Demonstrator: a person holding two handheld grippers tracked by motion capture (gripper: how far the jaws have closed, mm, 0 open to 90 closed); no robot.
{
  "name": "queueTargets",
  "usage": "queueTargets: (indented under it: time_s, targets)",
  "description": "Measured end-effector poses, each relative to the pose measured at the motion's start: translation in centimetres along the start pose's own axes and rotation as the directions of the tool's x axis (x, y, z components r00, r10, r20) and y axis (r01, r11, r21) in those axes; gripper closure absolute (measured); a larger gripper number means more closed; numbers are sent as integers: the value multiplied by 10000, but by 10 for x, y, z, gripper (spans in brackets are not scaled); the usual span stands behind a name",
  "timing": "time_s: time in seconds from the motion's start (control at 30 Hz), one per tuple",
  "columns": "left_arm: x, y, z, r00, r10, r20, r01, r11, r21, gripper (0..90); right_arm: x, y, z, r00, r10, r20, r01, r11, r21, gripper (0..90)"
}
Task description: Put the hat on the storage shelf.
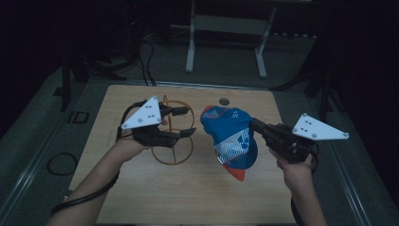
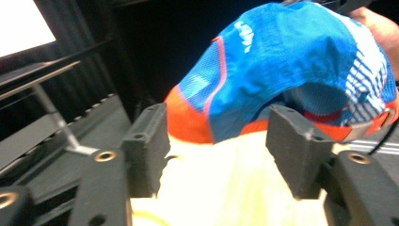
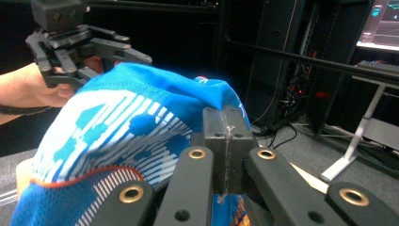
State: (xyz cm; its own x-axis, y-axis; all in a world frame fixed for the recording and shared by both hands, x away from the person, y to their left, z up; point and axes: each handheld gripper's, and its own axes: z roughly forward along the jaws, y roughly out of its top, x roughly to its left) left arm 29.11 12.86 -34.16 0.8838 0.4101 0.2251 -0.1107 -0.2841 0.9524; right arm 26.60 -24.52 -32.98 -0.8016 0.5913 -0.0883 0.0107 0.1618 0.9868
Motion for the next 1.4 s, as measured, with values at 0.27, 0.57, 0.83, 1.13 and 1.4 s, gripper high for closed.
queueTargets:
  time_s: [0.27, 0.57, 0.83, 1.13, 1.4]
  targets:
    - [7, -30, -38, 9871, -603, -1485, 639, 9978, 195, 64, -1, 22, 18, 9999, -153, 46, 154, 9996, -224, 900]
    - [-2, -80, -72, 9590, -1087, -2618, 1255, 9909, 485, 20, 1, 53, 52, 9994, -353, 9, 353, 9987, -360, 900]
    - [-19, -131, -87, 9173, -1401, -3727, 1726, 9834, 553, 21, 5, 74, 90, 9992, -366, -140, 363, 9990, -247, 900]
    - [-37, -197, -91, 8353, -1616, -5256, 2303, 9708, 675, 21, 16, 87, 139, 9982, -421, -418, 424, 9991, 60, 900]
    - [-45, -225, -103, 7669, -2414, -5946, 2931, 9560, -100, 21, 34, 87, 192, 9948, -406, -939, 478, 9959, 761, 900]
